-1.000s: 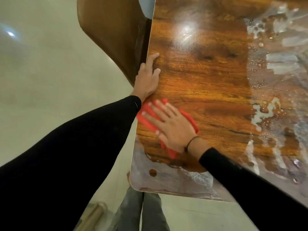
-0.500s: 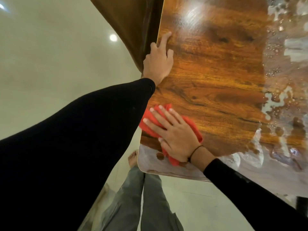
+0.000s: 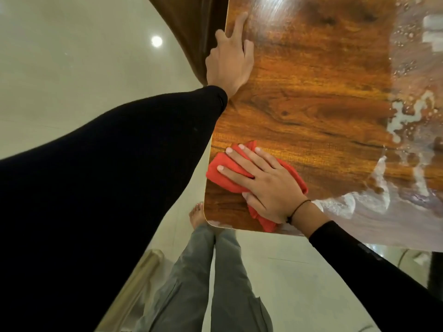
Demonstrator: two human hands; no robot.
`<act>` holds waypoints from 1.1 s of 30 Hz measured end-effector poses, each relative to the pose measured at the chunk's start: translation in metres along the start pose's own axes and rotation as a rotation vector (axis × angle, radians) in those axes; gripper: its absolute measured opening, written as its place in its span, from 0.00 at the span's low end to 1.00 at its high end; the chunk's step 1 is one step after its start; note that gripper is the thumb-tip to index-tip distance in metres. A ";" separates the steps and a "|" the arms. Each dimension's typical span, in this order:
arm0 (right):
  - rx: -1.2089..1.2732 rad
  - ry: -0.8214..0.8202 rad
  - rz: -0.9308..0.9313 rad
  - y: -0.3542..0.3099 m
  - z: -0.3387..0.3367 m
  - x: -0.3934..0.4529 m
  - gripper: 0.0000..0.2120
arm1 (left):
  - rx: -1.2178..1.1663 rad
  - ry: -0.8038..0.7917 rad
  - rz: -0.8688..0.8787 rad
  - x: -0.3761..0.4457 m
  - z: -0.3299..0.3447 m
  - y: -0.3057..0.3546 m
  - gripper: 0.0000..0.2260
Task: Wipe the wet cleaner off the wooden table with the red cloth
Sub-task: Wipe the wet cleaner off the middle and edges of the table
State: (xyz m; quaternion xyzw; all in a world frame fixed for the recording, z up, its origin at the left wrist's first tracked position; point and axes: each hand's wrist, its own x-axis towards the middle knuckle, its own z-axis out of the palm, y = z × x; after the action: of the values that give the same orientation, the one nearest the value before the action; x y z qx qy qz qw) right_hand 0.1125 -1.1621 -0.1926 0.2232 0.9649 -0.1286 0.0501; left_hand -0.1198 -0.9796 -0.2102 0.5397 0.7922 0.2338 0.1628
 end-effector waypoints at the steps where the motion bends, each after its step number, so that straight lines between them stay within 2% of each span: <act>1: 0.003 0.018 0.035 -0.002 0.001 0.002 0.38 | -0.009 -0.003 0.004 -0.001 0.000 0.000 0.25; 7: 0.003 -0.058 0.046 -0.008 -0.011 -0.002 0.39 | -0.038 -0.051 -0.046 -0.064 -0.007 -0.002 0.26; 12: -0.007 -0.029 0.074 -0.029 -0.015 -0.006 0.37 | -0.053 -0.101 -0.065 -0.104 -0.016 -0.010 0.27; 16: -0.035 -0.077 -0.139 -0.050 0.008 -0.041 0.35 | -0.029 -0.009 -0.033 -0.128 -0.016 -0.020 0.29; 19: -0.037 -0.100 -0.158 -0.027 0.006 -0.077 0.36 | -0.019 -0.010 -0.040 -0.129 -0.015 -0.018 0.29; 21: -0.039 -0.107 -0.088 0.000 -0.004 -0.090 0.36 | -0.022 -0.004 -0.042 -0.130 -0.016 -0.016 0.29; 24: -0.019 -0.057 0.136 0.028 -0.020 -0.081 0.38 | -0.014 0.003 -0.040 -0.132 -0.016 -0.014 0.28; 26: -0.016 -0.002 0.298 0.024 -0.025 -0.057 0.37 | 0.008 0.011 -0.046 -0.131 -0.017 -0.014 0.28; 28: -0.019 0.032 0.385 0.007 -0.024 -0.031 0.37 | 0.009 0.009 -0.047 -0.130 -0.018 -0.013 0.29; 30: -0.028 0.017 0.323 -0.015 -0.019 -0.014 0.38 | -0.002 -0.010 -0.049 -0.131 -0.019 -0.013 0.29; 33: -0.044 -0.027 0.041 -0.037 -0.007 -0.017 0.38 | -0.015 -0.033 -0.051 -0.131 -0.022 -0.011 0.29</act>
State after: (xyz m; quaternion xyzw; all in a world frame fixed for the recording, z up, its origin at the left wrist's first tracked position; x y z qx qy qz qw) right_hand 0.1114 -1.1996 -0.1749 0.2402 0.9620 -0.1093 0.0705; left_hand -0.0920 -1.1092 -0.1975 0.5218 0.8013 0.2262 0.1858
